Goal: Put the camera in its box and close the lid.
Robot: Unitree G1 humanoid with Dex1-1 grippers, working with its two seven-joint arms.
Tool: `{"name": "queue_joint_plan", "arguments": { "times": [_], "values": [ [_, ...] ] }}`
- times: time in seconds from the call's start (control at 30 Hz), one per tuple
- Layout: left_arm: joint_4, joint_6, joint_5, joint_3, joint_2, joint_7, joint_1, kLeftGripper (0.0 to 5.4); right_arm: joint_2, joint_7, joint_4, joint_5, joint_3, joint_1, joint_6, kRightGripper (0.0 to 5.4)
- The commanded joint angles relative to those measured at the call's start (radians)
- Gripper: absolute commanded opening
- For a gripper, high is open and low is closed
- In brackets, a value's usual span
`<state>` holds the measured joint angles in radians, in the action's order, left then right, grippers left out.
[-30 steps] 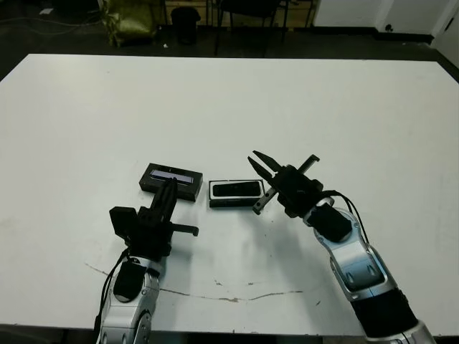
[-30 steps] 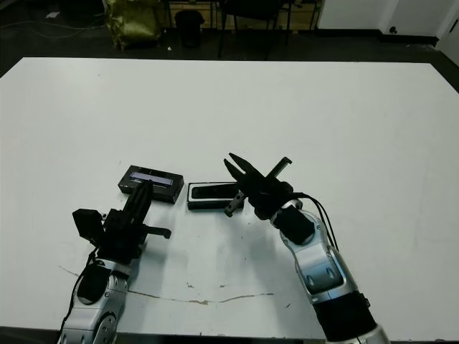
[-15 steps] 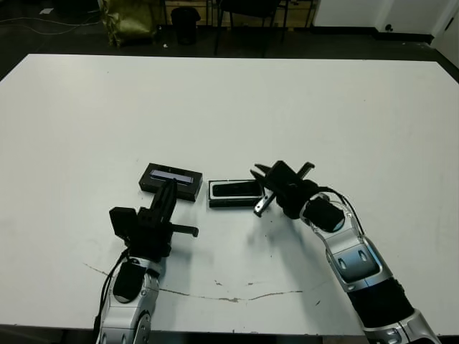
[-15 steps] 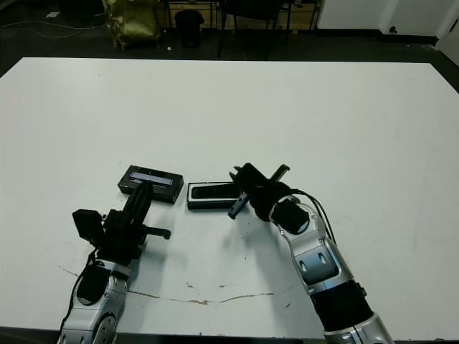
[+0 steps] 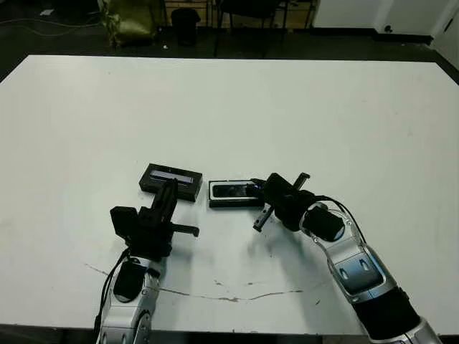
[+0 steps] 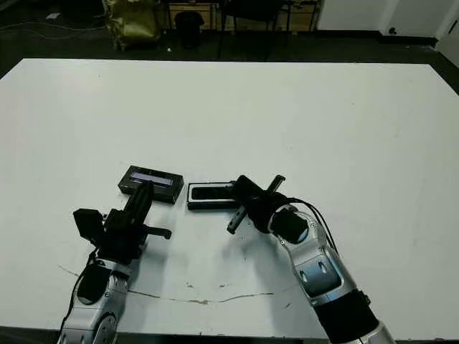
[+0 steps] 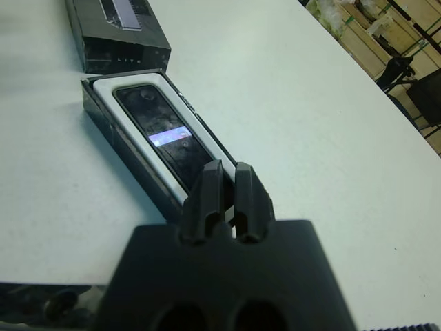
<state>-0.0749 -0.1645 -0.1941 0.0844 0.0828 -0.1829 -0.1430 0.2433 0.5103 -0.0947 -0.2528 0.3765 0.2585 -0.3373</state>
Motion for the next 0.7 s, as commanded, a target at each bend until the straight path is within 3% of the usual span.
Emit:
{"name": "queue_joint_plan", "arguments": {
  "times": [0.03, 0.27, 0.47, 0.63, 0.7],
  "values": [
    [0.009, 0.013, 0.004, -0.005, -0.006, 0.004, -0.004, 0.0, 0.035, -0.002, 0.064, -0.012, 0.014, -0.065, -0.015, 0.02],
    [0.009, 0.005, 0.009, -0.007, -0.001, 0.012, -0.006, 0.0, 0.038, -0.07, 0.016, 0.037, -0.086, -0.096, 0.09, 0.02],
    [-0.01, -0.016, 0.009, -0.016, -0.023, -0.003, -0.006, 0.0, -0.003, -0.124, -0.068, 0.217, -0.266, -0.146, 0.262, 0.02],
    [-0.069, -0.03, 0.02, -0.062, -0.121, -0.058, 0.041, 0.0, 0.009, -0.13, -0.279, 0.367, -0.412, -0.195, 0.203, 0.02],
    [-0.126, 0.026, 0.003, -0.084, -0.171, -0.078, 0.061, 0.0, 0.016, -0.115, -0.302, 0.42, -0.452, -0.213, 0.216, 0.02]
  ]
}}
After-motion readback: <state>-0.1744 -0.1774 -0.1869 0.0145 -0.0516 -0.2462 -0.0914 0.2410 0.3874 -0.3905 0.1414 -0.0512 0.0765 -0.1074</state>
